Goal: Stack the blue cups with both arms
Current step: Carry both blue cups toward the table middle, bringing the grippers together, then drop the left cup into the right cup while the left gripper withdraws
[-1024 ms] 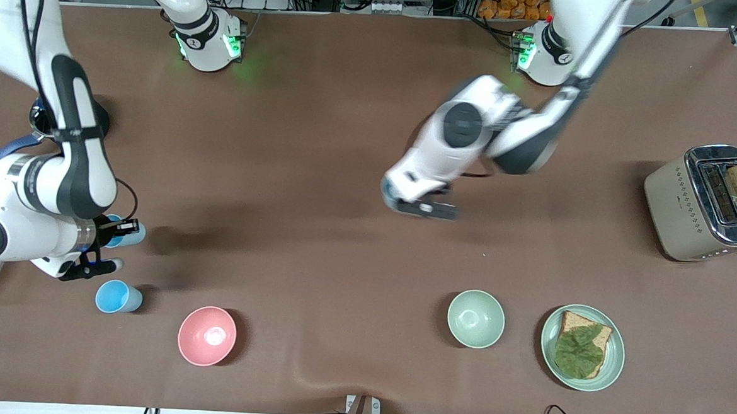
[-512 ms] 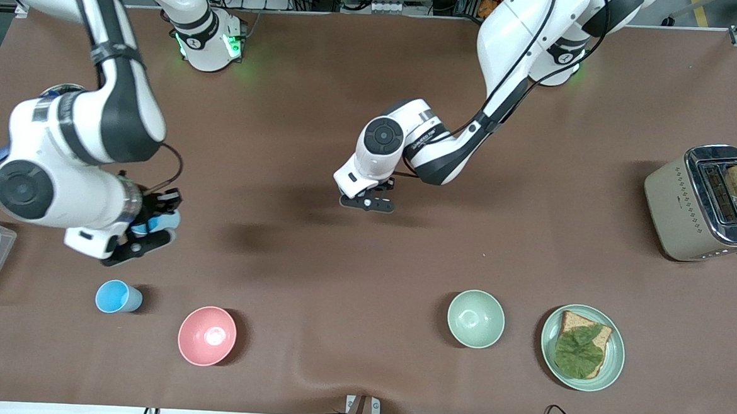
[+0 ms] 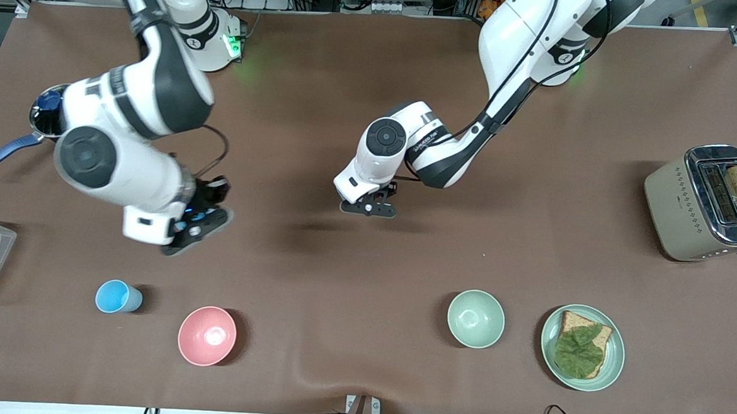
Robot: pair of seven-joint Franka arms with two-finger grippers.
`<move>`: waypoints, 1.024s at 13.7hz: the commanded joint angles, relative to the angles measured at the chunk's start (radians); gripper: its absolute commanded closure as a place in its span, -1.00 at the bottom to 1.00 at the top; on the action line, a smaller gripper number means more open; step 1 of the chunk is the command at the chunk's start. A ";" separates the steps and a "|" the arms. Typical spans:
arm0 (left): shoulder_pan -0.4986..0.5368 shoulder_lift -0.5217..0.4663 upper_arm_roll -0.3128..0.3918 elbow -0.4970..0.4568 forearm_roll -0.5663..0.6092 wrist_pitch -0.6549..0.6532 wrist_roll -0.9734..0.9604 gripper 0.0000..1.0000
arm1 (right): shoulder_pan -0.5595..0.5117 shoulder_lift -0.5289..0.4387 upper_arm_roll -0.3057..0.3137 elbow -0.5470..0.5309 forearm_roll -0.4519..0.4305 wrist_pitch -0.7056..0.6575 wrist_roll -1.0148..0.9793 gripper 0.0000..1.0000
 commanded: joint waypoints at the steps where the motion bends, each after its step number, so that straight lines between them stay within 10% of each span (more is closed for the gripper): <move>1: 0.015 -0.115 0.005 -0.011 0.029 -0.122 -0.037 -1.00 | 0.085 -0.009 0.007 -0.019 -0.041 0.067 0.000 1.00; 10: 0.375 -0.485 0.006 -0.006 0.028 -0.486 -0.005 -1.00 | 0.268 0.054 0.004 -0.052 -0.077 0.173 0.151 1.00; 14: 0.578 -0.592 -0.001 -0.011 0.009 -0.627 0.357 -1.00 | 0.398 0.106 0.001 -0.067 -0.088 0.231 0.277 1.00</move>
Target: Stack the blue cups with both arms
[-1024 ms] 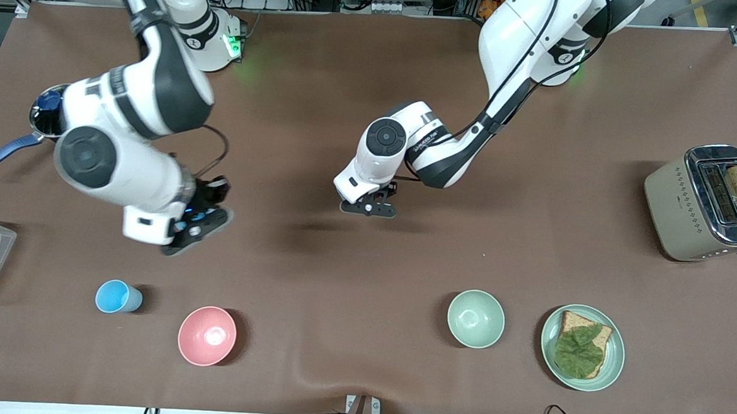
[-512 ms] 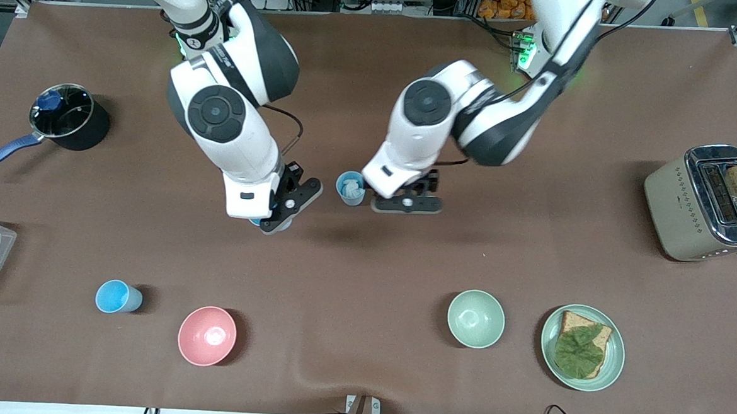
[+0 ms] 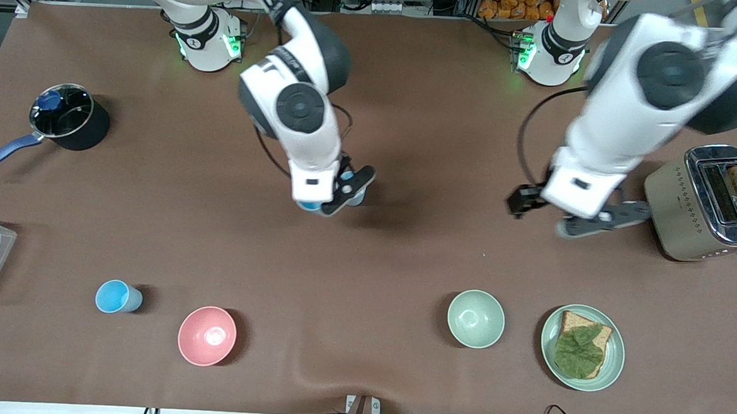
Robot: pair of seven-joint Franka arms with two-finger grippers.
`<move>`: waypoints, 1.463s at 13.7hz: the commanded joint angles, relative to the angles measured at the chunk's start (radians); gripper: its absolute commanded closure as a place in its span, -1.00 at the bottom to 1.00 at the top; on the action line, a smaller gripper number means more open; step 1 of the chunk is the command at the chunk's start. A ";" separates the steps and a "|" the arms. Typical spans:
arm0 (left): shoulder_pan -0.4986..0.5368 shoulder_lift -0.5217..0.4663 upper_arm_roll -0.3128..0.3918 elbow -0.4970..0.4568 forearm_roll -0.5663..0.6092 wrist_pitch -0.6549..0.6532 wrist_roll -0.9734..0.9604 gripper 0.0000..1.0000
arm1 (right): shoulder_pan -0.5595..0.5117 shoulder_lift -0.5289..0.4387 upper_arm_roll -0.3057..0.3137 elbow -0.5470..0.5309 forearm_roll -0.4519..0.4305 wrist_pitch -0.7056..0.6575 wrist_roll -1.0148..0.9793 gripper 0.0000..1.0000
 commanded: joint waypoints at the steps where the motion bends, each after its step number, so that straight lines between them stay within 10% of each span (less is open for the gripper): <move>1: 0.099 -0.090 -0.016 -0.040 0.003 -0.090 0.179 -1.00 | 0.066 0.028 -0.009 -0.006 -0.048 0.036 0.079 1.00; 20: 0.180 -0.280 0.089 -0.219 -0.065 -0.066 0.423 -1.00 | 0.137 0.057 -0.011 -0.097 -0.118 0.096 0.294 0.82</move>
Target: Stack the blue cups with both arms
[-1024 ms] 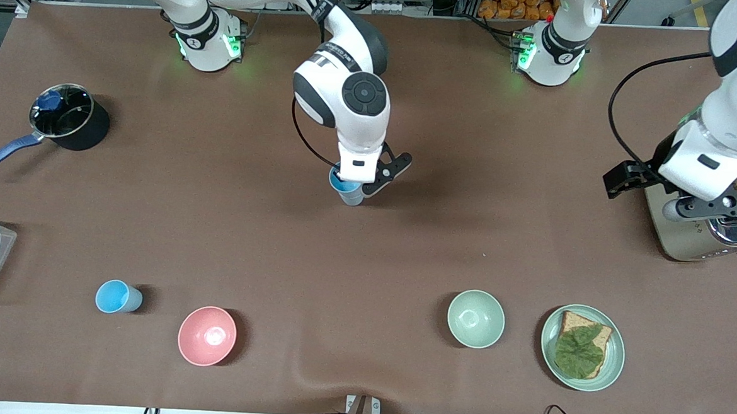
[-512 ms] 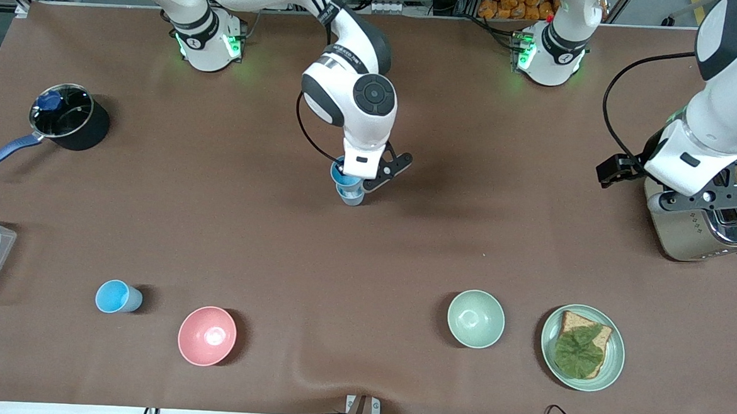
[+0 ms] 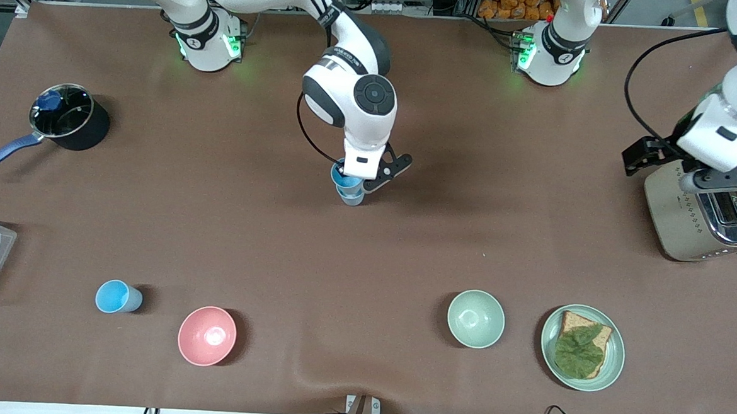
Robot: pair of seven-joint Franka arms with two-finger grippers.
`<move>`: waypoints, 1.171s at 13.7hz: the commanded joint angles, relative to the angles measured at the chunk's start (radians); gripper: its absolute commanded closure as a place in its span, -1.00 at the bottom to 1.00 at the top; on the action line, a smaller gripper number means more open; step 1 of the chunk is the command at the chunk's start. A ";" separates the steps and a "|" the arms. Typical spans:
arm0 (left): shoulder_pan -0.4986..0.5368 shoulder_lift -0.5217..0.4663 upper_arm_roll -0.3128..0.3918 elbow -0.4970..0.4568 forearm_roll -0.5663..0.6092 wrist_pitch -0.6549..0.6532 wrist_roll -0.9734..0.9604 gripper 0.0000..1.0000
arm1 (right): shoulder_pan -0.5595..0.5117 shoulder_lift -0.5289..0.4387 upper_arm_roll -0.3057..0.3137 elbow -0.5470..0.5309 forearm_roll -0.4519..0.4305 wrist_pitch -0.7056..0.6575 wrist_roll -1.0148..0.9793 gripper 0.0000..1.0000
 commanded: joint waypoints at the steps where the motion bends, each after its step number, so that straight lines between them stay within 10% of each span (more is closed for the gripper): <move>1: 0.004 -0.027 0.006 -0.006 -0.021 -0.002 0.017 -1.00 | 0.011 0.002 -0.008 -0.005 -0.027 0.010 0.026 0.31; 3: 0.006 -0.040 0.009 -0.003 -0.019 -0.017 0.017 -1.00 | 0.013 0.003 -0.008 -0.003 -0.027 0.021 0.072 -0.99; 16: -0.055 -0.078 0.116 -0.015 -0.105 -0.082 0.022 -1.00 | -0.398 -0.270 0.003 -0.015 0.086 -0.274 -0.171 -1.00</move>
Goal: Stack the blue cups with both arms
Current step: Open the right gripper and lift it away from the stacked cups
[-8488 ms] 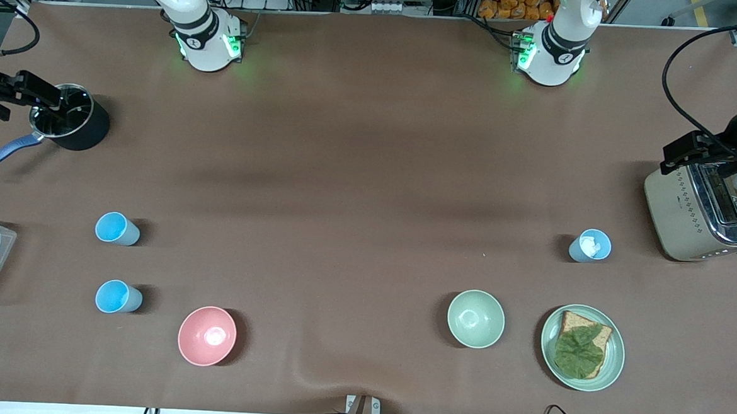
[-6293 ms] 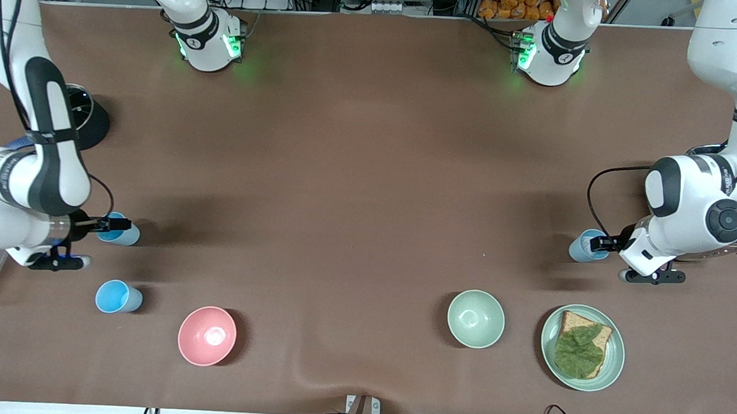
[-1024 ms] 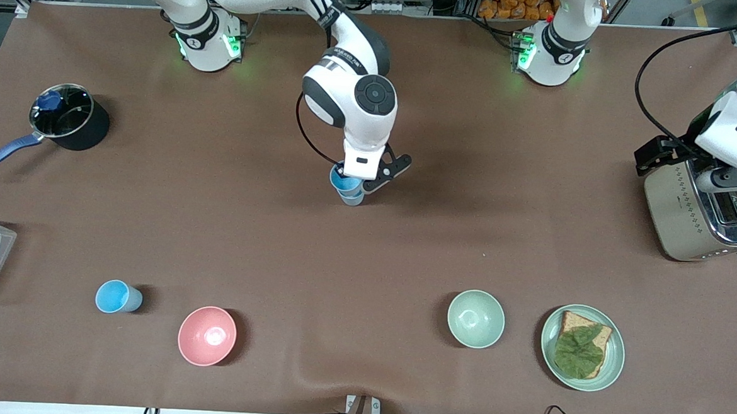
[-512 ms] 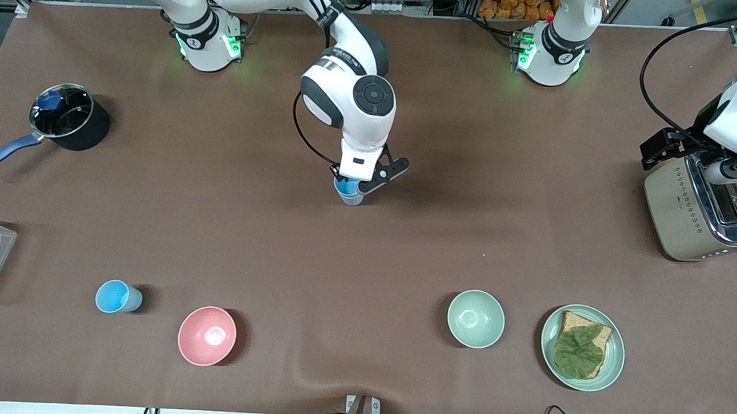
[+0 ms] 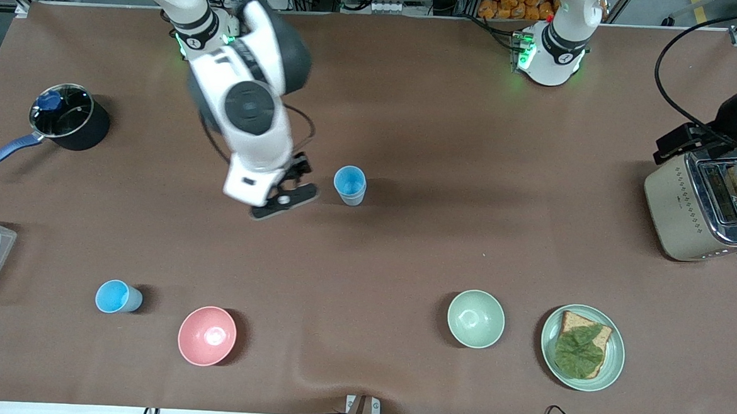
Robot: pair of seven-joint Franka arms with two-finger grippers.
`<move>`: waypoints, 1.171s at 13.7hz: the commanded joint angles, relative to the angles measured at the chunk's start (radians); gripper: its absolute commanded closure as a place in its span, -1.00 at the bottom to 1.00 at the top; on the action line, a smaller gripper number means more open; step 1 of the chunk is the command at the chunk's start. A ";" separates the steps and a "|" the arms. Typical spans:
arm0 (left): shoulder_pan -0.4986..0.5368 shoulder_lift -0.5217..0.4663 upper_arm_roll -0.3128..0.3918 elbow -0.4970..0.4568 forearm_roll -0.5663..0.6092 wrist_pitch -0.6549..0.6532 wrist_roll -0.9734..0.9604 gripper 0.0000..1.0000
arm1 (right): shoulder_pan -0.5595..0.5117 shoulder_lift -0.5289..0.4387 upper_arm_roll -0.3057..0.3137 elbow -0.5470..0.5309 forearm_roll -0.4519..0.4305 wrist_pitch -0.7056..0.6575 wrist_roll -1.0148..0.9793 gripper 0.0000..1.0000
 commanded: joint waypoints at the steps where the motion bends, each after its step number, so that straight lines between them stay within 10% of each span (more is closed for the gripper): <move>1: -0.043 -0.035 0.024 -0.019 -0.016 -0.024 -0.002 -1.00 | -0.114 -0.090 0.022 -0.042 0.052 -0.048 -0.069 -1.00; 7: -0.117 -0.038 0.090 -0.020 -0.010 -0.024 -0.002 -1.00 | -0.223 -0.370 -0.088 -0.168 0.050 -0.129 -0.198 -1.00; 10: -0.126 -0.018 0.092 -0.006 -0.001 -0.024 0.007 -1.00 | -0.267 -0.400 -0.191 -0.156 0.094 -0.162 -0.202 -1.00; 16: -0.128 -0.003 0.090 0.034 -0.001 -0.031 0.026 -1.00 | -0.384 -0.417 -0.182 -0.146 0.144 -0.172 -0.291 -1.00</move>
